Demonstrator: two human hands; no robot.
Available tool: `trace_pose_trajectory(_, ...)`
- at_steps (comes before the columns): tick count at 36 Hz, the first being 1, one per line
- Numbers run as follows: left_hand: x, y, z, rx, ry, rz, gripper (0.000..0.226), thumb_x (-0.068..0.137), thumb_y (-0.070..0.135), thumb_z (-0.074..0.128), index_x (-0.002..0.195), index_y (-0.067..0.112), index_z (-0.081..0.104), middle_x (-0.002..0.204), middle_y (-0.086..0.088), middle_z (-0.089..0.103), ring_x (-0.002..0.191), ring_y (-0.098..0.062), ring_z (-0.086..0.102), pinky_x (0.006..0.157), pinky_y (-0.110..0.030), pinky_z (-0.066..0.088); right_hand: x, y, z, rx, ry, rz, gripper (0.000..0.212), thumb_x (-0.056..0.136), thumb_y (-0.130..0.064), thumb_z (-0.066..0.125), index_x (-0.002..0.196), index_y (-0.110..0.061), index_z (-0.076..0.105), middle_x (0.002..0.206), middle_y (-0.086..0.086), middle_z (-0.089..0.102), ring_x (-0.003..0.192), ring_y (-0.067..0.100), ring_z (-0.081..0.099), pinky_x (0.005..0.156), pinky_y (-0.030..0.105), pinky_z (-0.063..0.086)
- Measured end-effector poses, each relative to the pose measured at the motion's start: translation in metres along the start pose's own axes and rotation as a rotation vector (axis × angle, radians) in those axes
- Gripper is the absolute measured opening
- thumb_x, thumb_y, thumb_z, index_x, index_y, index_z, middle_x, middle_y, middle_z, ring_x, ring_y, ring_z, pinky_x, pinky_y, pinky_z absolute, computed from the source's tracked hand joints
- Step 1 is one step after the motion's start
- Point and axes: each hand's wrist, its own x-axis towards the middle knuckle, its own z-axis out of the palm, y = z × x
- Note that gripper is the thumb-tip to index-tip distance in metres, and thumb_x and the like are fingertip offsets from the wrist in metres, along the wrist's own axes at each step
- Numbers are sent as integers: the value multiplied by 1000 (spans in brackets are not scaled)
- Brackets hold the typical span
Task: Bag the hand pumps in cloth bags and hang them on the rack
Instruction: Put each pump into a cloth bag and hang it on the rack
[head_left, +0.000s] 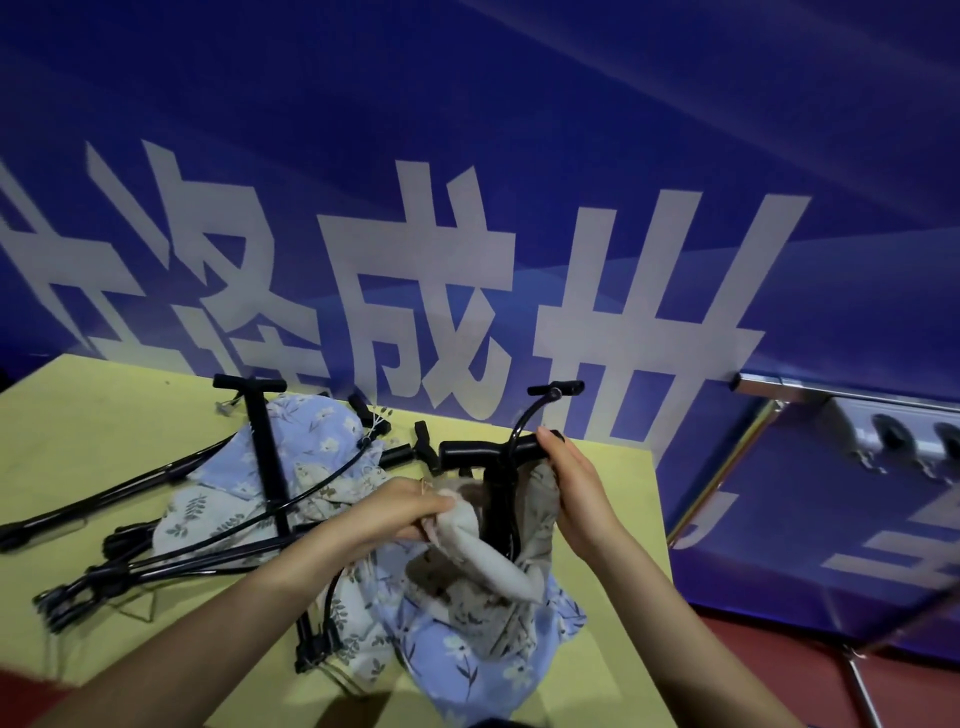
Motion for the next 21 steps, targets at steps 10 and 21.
trace_pose_trajectory(10,-20,32,-2,-671,225,216,23,99,20,49,111,6,63,104,-16,68,102,-30,64,77,-37,56,3,-6,0,-222,18,-51,26,94,-38,57,97,-16,71,98,2,73,98,22,67,89,40,50)
trace_pose_trajectory(21,-23,48,-9,-286,553,483,34,96,22,54,66,10,48,55,0,43,53,-14,43,55,-26,39,5,-22,0,-375,-8,-131,22,92,-37,60,92,-18,71,88,0,72,81,14,65,73,29,48)
